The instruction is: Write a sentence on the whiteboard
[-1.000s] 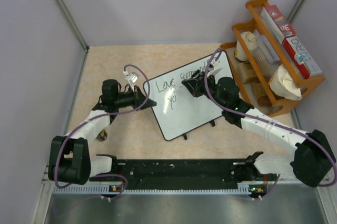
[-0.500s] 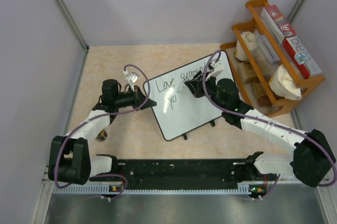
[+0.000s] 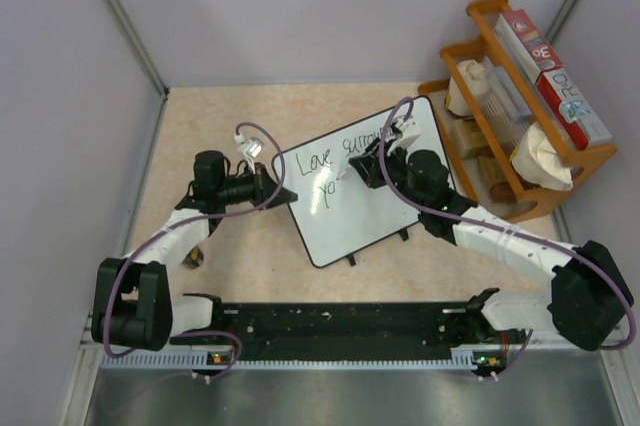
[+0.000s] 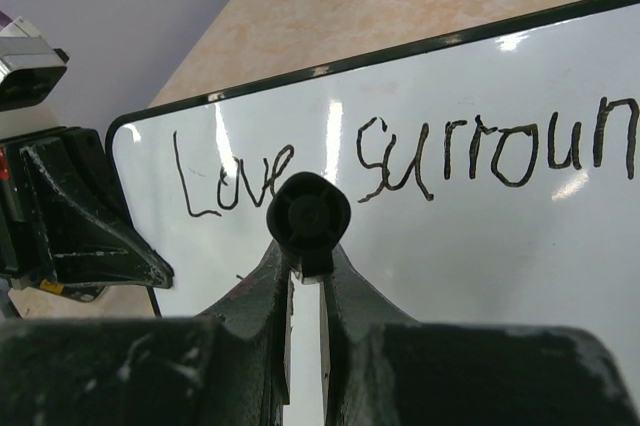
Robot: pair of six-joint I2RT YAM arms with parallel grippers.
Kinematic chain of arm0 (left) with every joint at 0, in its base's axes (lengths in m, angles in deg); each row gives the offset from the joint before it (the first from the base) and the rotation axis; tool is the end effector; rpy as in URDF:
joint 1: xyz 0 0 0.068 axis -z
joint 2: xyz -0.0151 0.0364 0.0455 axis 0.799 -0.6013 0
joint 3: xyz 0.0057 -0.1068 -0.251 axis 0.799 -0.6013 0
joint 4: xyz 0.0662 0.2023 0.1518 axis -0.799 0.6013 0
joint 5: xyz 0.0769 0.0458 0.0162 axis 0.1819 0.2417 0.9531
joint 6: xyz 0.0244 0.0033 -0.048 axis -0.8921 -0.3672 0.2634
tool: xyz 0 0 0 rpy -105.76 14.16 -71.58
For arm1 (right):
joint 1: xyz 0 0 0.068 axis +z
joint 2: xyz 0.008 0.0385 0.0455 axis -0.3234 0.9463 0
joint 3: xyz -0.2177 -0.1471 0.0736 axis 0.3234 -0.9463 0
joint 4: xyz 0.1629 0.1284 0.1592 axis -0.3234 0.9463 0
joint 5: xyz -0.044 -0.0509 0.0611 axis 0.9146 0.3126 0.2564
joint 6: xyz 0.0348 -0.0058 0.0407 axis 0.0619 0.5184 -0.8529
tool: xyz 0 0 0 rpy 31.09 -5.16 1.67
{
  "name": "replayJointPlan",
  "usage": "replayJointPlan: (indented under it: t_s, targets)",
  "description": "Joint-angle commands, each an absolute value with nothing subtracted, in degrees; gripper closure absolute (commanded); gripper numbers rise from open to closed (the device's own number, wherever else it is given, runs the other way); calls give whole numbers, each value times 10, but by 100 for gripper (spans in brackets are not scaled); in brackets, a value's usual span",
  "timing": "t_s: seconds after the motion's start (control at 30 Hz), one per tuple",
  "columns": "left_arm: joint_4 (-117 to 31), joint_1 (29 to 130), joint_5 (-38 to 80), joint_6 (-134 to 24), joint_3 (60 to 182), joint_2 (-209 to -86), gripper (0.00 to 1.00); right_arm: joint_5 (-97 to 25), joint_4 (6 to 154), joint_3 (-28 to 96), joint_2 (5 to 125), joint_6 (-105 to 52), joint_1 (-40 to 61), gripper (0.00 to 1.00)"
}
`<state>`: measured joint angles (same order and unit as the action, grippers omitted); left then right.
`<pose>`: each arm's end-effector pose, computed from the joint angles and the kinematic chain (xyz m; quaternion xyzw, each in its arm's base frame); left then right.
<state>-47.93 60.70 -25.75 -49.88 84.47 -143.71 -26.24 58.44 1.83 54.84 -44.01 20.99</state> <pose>0.2474 -0.0628 0.2232 0.1757 0.7791 -0.4848 0.3565 0.2217 0.1835 0.2902 -0.0891 0.7412 0.3442 0.5693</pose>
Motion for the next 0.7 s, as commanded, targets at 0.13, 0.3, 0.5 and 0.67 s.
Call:
replayJointPlan:
  t_s: [0.13, 0.3, 0.5, 0.67]
  targets:
    - [-453, 622, -177, -653, 831, -1455, 100, -271, 575, -10, 548, -438, 206, 100]
    - [-453, 622, -177, -653, 830, -1455, 100, -275, 579, -25, 545, -440, 206, 100]
    - [-453, 622, -176, -653, 830, -1453, 100, -252, 590, -32, 536, -437, 205, 100]
    - [-454, 622, -176, -653, 830, -1453, 100, -230, 599, -19, 529, -438, 204, 100]
